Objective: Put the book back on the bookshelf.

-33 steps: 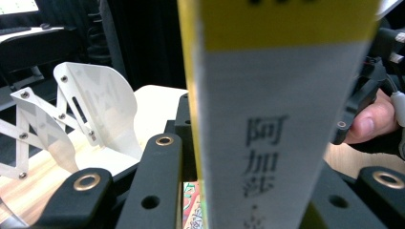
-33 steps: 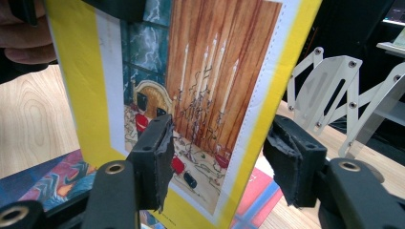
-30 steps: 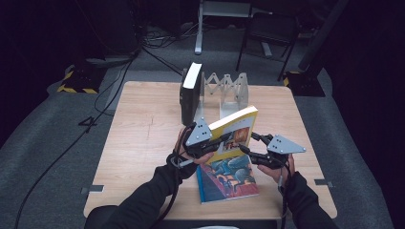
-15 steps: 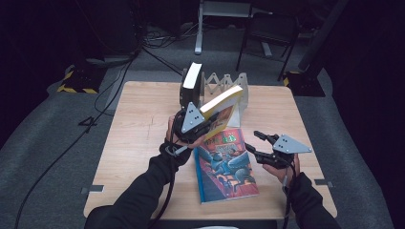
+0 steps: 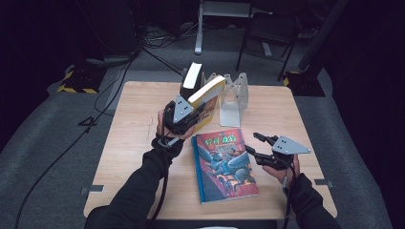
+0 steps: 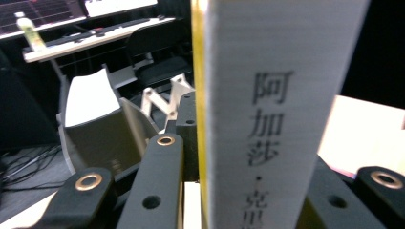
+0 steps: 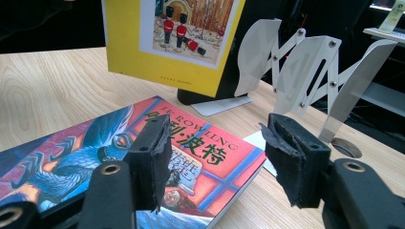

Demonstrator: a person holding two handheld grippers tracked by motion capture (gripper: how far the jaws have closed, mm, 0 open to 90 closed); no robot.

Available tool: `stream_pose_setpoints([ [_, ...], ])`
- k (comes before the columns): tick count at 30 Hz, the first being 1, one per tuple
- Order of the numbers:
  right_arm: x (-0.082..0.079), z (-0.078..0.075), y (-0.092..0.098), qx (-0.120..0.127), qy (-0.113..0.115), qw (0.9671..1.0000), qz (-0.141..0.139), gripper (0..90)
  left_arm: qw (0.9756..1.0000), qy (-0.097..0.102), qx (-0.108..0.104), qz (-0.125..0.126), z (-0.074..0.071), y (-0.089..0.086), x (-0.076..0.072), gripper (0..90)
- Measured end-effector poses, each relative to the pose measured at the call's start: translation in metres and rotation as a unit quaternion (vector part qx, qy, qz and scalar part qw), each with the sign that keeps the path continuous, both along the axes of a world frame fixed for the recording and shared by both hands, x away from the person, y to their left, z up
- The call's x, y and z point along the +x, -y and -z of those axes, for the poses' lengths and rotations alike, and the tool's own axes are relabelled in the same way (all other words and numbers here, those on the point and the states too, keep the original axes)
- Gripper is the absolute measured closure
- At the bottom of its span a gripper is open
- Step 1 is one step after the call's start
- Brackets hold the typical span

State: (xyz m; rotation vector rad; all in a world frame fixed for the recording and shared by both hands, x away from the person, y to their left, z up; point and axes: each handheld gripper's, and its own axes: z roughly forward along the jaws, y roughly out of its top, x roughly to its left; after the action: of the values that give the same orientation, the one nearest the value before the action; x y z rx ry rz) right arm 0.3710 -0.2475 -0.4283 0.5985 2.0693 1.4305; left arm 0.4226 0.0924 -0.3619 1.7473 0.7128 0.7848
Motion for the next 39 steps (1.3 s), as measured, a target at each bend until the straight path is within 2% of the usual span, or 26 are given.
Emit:
stream_pose_setpoints([
  [6, 0.000, 0.002, 0.000, -0.004, -0.004, 1.0000, -0.002, 42.4, 0.9993, -0.015, -0.003, -0.035, 0.006, -0.004, 0.007, 74.8],
  [10, 0.000, 0.004, -0.001, -0.009, -0.008, 0.9999, -0.002, 42.3, 0.9978, -0.023, 0.004, -0.063, 0.011, -0.004, 0.011, 74.8],
  [18, 0.000, 0.006, -0.002, -0.013, -0.009, 0.9999, -0.003, 42.3, 0.9954, -0.040, -0.011, -0.086, 0.017, -0.010, 0.017, 74.9],
  [24, 0.000, 0.006, -0.003, -0.017, -0.008, 0.9998, -0.005, 42.3, 0.9938, -0.044, -0.017, -0.101, 0.021, -0.003, 0.019, 74.8],
  [27, 0.000, 0.007, -0.003, -0.019, -0.010, 0.9998, -0.005, 42.2, 0.9918, -0.047, -0.016, -0.118, 0.024, 0.001, 0.021, 74.9],
  [28, 0.000, 0.007, -0.003, -0.019, -0.011, 0.9998, -0.006, 42.2, 0.9907, -0.048, -0.010, -0.127, 0.024, 0.003, 0.022, 74.9],
  [29, 0.000, 0.007, -0.003, -0.019, -0.010, 0.9997, -0.006, 42.2, 0.9882, -0.052, -0.004, -0.144, 0.025, 0.008, 0.023, 74.9],
  [30, 0.000, 0.007, -0.003, -0.021, -0.009, 0.9997, -0.006, 42.2, 0.9873, -0.053, -0.002, -0.149, 0.026, 0.009, 0.024, 74.9],
  [31, 0.000, 0.007, -0.003, -0.021, -0.009, 0.9997, -0.006, 42.2, 0.9873, -0.053, -0.002, -0.149, 0.026, 0.009, 0.024, 74.9],
  [33, -0.001, 0.007, -0.003, -0.022, -0.010, 0.9997, -0.006, 42.2, 0.9842, -0.059, -0.013, -0.167, 0.028, 0.009, 0.027, 74.9],
  [37, -0.002, 0.007, -0.003, -0.024, -0.008, 0.9997, -0.007, 42.2, 0.9828, -0.067, -0.029, -0.170, 0.033, 0.008, 0.031, 74.9],
  [39, -0.002, 0.007, -0.002, -0.024, -0.009, 0.9997, -0.007, 42.2, 0.9826, -0.065, -0.027, -0.172, 0.036, 0.010, 0.032, 74.9],
])
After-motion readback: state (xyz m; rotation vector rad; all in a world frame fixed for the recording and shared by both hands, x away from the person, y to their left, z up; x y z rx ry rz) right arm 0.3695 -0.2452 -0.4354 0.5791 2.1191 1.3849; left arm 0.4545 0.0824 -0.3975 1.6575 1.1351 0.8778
